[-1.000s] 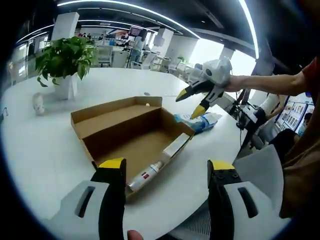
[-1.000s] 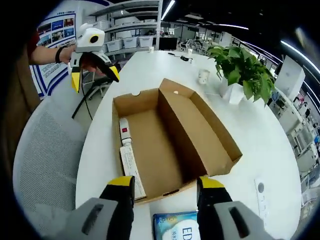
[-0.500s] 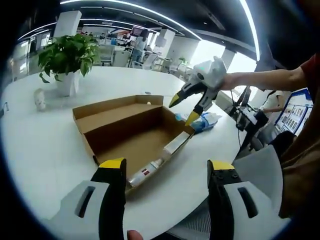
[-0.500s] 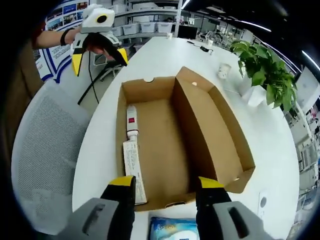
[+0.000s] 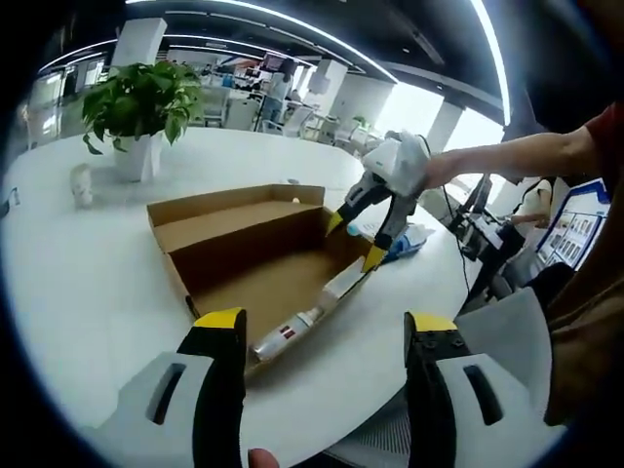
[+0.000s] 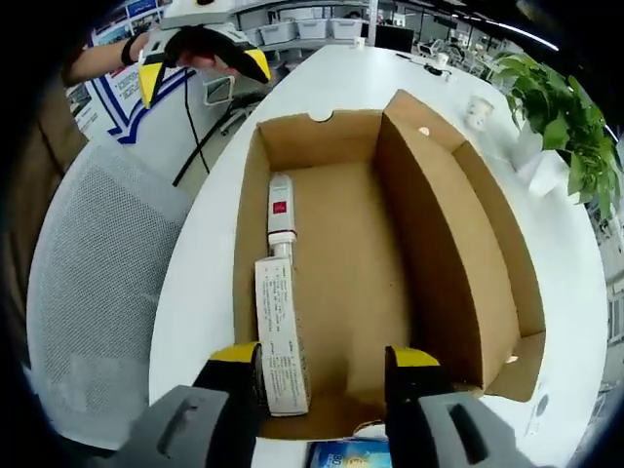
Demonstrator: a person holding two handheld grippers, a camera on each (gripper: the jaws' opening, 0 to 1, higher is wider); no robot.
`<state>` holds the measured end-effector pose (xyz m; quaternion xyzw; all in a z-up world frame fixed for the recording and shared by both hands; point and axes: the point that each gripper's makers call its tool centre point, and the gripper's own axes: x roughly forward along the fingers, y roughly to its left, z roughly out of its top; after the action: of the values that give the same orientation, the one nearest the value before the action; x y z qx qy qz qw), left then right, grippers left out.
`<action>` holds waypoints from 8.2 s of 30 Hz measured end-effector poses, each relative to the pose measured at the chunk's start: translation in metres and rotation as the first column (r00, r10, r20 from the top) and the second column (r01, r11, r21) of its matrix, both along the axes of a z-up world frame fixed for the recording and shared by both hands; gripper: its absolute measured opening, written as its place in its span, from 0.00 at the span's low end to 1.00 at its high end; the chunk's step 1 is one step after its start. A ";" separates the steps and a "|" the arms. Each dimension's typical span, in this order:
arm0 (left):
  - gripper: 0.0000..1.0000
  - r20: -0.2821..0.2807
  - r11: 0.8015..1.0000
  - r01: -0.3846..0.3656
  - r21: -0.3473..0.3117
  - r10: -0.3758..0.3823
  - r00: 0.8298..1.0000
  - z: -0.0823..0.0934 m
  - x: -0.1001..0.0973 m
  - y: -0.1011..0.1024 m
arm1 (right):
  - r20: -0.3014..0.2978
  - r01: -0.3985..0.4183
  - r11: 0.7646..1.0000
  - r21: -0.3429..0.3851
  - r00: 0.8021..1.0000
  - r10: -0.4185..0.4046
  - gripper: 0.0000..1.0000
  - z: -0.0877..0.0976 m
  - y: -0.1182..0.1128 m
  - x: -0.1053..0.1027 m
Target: Operate the shoe box by opening the lid, removing the specified soft item, and placing it in the target area until the item is outside and the box remains undamaged.
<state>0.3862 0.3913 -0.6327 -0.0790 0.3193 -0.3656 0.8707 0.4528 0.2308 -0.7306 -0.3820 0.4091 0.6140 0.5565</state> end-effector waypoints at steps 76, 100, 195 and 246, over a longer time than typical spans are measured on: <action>0.64 0.015 0.999 -0.022 -0.046 0.022 1.000 0.004 0.010 -0.001 | 0.097 -0.033 0.999 0.000 0.995 0.033 0.16 0.013 0.023 -0.003; 0.64 0.043 0.999 -0.006 -0.052 0.008 0.999 0.017 0.014 -0.012 | 0.162 -0.047 0.998 0.035 0.986 0.041 0.16 0.067 0.012 -0.010; 0.64 -0.035 0.995 0.088 0.050 -0.087 0.996 0.005 0.007 -0.049 | 0.209 0.267 0.961 -0.068 0.946 -0.248 0.16 0.073 -0.246 0.055; 0.67 -0.062 0.991 0.077 0.111 -0.070 0.996 0.001 0.009 -0.043 | 0.170 0.265 0.942 -0.205 0.958 -0.232 0.17 -0.022 -0.318 0.080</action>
<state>0.3954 0.3486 -0.6319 -0.0283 0.3673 -0.3764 0.8501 0.5332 -0.0868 -0.7531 -0.4310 0.4803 0.4593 0.6104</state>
